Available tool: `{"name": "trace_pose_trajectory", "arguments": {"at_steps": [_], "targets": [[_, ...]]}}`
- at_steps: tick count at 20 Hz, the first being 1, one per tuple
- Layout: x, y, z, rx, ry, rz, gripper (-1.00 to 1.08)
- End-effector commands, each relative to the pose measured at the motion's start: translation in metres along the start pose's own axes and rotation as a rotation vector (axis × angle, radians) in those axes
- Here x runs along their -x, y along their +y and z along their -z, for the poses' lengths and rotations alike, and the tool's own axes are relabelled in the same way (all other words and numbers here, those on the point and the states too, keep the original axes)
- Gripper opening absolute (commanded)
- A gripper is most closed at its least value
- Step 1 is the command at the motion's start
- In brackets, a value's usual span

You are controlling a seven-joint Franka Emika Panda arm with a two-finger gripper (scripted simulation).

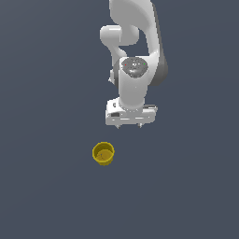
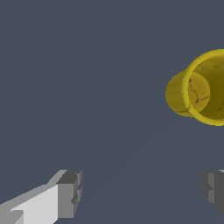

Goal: Pick up the object and move it to a goal position.

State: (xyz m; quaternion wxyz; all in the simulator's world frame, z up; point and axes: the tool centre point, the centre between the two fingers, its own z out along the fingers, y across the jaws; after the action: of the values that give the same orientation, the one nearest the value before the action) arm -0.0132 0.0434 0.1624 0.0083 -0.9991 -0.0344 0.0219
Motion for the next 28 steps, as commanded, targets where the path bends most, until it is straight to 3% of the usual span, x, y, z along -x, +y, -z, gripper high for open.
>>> {"name": "trace_pose_trajectory", "arguments": {"at_steps": [1, 16, 28], "targets": [[0.0, 0.0, 0.0, 0.0, 0.0, 0.0, 0.28], [-0.006, 0.006, 0.006, 0.002, 0.0, -0.006, 0.28], [-0.037, 0.043, -0.008, -0.003, -0.048, 0.026, 0.28]]}}
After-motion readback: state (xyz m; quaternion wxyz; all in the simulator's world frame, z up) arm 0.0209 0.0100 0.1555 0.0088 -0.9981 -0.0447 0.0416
